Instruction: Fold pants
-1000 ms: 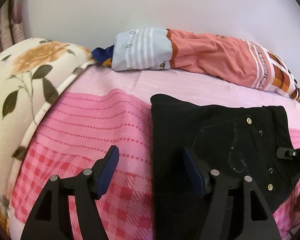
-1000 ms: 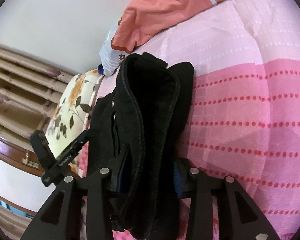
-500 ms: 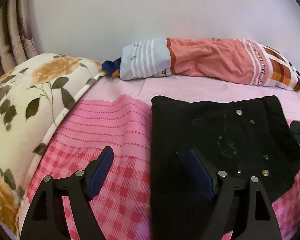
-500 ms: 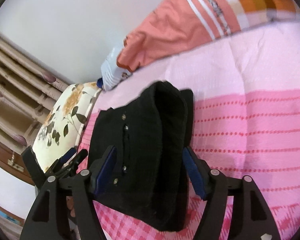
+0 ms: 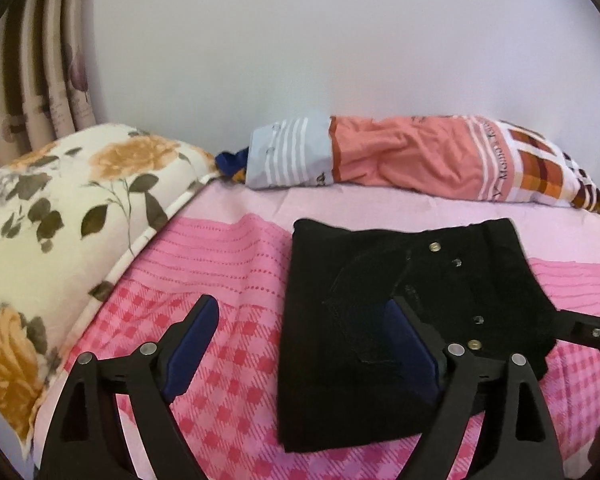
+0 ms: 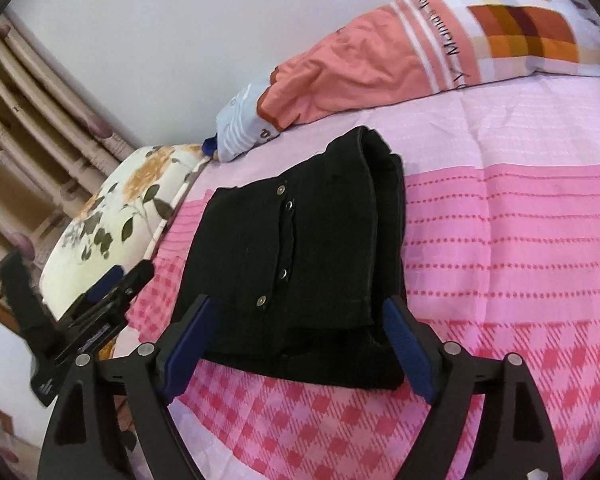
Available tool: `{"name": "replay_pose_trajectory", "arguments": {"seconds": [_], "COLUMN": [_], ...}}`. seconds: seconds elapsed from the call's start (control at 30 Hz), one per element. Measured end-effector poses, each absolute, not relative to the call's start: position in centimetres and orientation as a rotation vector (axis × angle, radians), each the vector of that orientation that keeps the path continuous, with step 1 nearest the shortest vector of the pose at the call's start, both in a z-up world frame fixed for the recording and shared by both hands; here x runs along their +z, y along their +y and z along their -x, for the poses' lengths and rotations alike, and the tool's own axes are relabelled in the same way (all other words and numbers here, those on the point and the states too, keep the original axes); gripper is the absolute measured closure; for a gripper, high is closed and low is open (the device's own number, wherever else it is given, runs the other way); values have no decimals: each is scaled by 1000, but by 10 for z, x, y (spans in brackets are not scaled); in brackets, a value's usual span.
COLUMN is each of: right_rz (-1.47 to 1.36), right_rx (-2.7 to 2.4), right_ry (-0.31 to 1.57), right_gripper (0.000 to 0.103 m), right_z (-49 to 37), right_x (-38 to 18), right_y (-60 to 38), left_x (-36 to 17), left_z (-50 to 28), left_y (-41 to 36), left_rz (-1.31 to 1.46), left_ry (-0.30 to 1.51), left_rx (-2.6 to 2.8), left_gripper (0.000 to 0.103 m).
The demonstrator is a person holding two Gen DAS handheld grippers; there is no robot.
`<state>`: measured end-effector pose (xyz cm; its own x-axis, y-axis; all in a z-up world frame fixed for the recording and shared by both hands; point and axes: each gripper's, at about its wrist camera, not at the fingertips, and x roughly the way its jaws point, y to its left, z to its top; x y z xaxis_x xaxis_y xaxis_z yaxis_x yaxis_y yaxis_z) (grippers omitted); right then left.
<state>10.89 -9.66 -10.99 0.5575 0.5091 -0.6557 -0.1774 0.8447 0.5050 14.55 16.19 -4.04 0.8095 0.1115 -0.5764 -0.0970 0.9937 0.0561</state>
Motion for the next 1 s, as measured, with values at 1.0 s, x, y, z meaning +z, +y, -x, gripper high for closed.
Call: {"name": "replay_pose_trajectory", "arguments": {"seconds": [1.0], "right_rz": [-223], "right_rx": [319], "right_ry": [715], "right_gripper": [1], "right_z": [-43], "right_x": [-42], "right_y": [-60], "left_x": [22], "left_z": [-66], "left_y": [153], "left_rz": [-26], "left_ry": [429], "left_rx": [163], "left_gripper": [0]}}
